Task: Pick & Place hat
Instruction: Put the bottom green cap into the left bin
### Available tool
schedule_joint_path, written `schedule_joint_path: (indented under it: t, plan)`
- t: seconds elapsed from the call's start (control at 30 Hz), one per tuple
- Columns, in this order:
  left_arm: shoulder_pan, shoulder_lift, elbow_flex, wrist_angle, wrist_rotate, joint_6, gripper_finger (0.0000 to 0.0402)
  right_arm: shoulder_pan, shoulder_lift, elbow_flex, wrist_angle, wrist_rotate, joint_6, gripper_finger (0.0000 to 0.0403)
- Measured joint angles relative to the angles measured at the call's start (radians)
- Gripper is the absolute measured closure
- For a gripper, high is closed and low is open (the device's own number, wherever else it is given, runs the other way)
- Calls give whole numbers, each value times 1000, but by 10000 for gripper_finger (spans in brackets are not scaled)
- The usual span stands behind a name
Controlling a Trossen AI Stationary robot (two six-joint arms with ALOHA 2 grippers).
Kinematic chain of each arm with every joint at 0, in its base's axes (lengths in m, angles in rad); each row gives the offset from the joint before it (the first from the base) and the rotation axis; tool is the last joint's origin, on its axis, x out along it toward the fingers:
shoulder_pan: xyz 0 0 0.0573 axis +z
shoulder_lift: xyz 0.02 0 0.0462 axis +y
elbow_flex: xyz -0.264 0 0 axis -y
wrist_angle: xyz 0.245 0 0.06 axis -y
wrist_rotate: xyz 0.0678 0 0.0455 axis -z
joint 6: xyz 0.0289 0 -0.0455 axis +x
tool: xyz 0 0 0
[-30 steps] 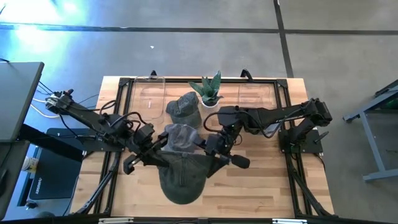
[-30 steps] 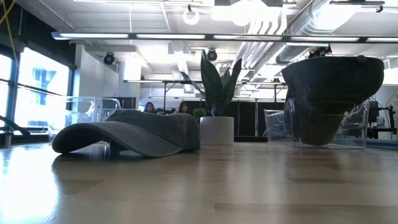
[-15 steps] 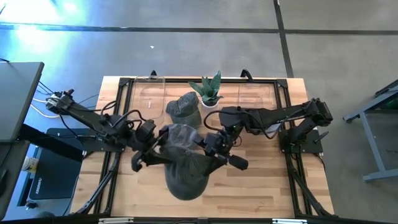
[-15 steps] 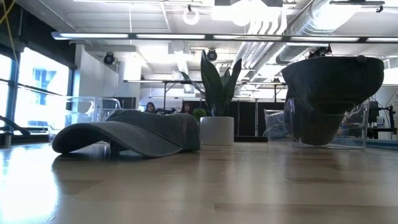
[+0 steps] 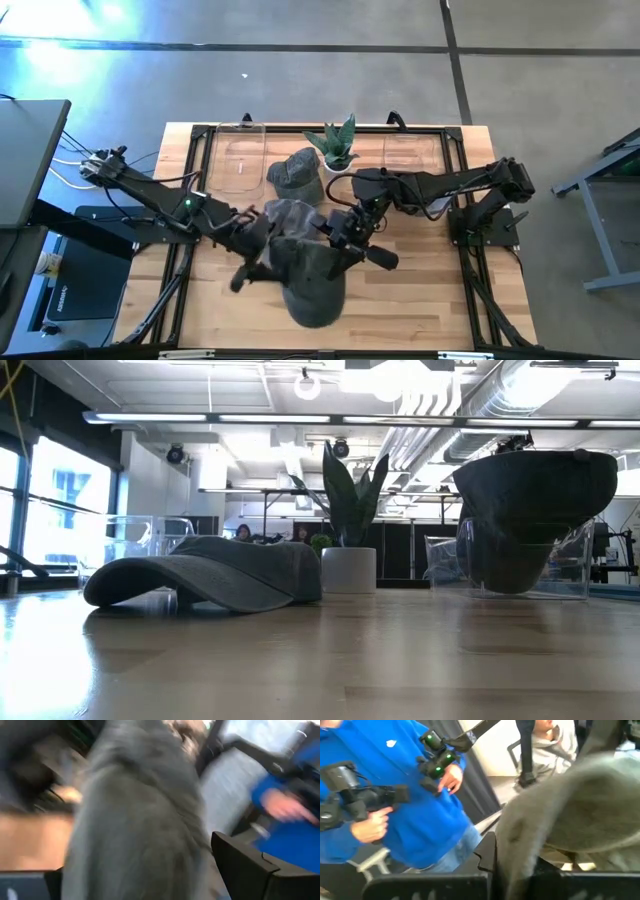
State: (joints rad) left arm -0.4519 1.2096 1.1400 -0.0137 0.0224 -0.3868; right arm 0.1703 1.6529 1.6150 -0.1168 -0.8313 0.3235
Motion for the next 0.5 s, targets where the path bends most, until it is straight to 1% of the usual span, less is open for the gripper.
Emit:
schedule_joint_path:
  t: [0.07,0.13,0.2,0.23,0.3,0.37,0.43,0.5]
  plan:
    - [0,17,43,-34,122,-77,148,-1,-4,0,-2,-35,36,393]
    - [0,21,78,-28,240,-140,169,-2,-14,0,-9,-81,73,390]
    - [0,21,110,26,333,-182,195,-3,-19,0,-6,-123,106,391]
    - [0,20,123,51,362,-193,208,-3,-22,0,-6,-139,120,393]
    - [0,19,139,71,388,-193,235,-3,-22,0,-5,-154,123,398]
    - [1,14,147,56,390,-179,257,-3,-22,0,2,-161,124,398]
    - [1,0,148,41,381,-165,273,-4,-22,0,13,-151,126,394]
    - [1,-19,150,-17,350,-147,282,-4,-22,0,16,-133,123,393]
